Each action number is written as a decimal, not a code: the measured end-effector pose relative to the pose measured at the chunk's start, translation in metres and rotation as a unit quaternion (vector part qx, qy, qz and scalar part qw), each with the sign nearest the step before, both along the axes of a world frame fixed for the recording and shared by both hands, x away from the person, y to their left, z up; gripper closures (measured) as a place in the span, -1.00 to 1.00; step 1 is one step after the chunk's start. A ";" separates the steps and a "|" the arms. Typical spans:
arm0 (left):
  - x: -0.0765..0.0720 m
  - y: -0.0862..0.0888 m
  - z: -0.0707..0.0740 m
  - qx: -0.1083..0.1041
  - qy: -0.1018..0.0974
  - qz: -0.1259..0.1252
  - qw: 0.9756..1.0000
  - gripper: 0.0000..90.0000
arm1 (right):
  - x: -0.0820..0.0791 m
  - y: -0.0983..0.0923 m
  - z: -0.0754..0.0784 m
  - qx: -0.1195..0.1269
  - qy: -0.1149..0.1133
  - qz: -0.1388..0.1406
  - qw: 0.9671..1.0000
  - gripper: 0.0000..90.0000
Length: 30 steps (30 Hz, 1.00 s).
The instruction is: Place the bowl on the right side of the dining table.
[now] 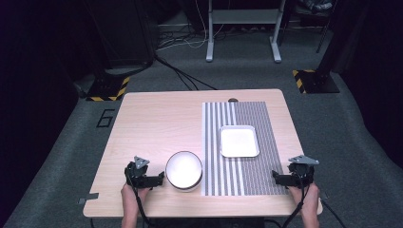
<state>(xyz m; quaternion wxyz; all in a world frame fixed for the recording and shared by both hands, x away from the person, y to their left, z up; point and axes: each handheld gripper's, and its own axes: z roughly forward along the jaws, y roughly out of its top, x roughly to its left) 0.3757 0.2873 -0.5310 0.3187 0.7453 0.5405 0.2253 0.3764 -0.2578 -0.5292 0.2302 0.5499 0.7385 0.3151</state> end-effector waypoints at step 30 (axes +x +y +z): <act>0.000 -0.003 0.003 0.012 0.004 0.002 1.000 -1.00 | -0.001 0.013 0.010 0.013 0.000 0.007 1.000 -1.00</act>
